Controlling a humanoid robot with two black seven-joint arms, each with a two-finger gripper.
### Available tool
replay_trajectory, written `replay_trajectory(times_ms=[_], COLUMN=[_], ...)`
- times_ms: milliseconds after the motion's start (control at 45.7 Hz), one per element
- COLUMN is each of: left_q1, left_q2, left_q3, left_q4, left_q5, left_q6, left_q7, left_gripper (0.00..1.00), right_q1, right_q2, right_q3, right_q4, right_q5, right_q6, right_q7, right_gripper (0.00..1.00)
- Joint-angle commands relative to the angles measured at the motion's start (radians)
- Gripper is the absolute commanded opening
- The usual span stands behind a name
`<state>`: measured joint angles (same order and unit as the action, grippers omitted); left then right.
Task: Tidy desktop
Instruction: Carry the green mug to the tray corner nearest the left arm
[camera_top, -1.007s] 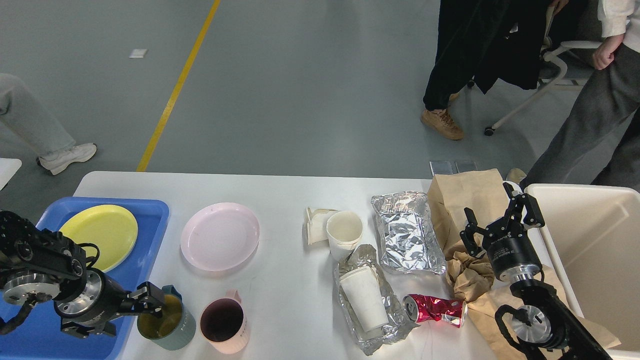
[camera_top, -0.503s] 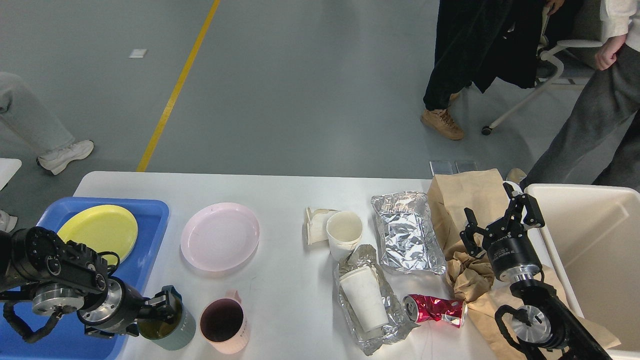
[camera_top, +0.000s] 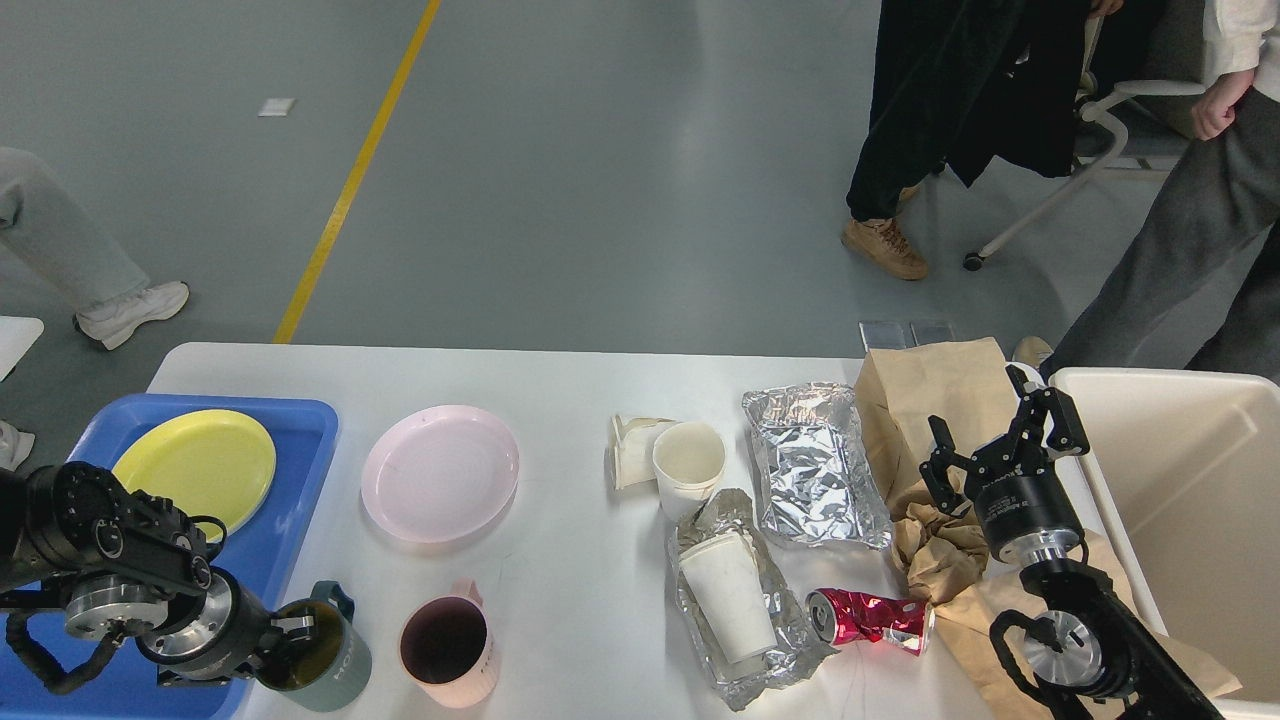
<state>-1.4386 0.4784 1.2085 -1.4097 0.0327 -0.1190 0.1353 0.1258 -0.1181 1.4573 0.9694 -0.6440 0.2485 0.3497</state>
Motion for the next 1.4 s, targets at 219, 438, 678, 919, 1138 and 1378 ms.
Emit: replay_trajectory(times_ms=[219, 438, 678, 919, 1138, 1378], left_q1=[-0.016, -0.267, -0.738, -1.056, -1.071, -0.827], left_q2=[0.006, 0.101, 0.138, 0.181, 0.192, 0.345], left_q3=[0.000, 0.080, 0.282, 0.388, 0.425, 0.458], left_q4=[0.000, -0.156, -0.290, -0.315, -0.304, 0.041], left_q5=[-0.001, -0.002, -0.013, -0.014, -0.016, 0.030], left_q6=[-0.013, -0.048, -0.312, -0.566, -0.626, -0.646], left_q7=[0.006, 0.029, 0.003, 0.004, -0.022, -0.028], left_gripper=[0.00, 0.00, 0.00, 0.00, 0.00, 0.00], right_q1=[0.000, 0.000, 0.000, 0.000, 0.000, 0.000], right_q2=[0.000, 0.000, 0.000, 0.000, 0.000, 0.000], right_q3=[0.000, 0.000, 0.000, 0.000, 0.000, 0.000], right_q4=[0.000, 0.000, 0.000, 0.000, 0.002, 0.002], right_q5=[0.001, 0.001, 0.001, 0.000, 0.000, 0.000], right_q6=[0.000, 0.000, 0.000, 0.000, 0.000, 0.000], right_q7=[0.000, 0.000, 0.000, 0.000, 0.000, 0.000], right_gripper=[1.00, 1.00, 1.00, 1.00, 1.00, 1.00])
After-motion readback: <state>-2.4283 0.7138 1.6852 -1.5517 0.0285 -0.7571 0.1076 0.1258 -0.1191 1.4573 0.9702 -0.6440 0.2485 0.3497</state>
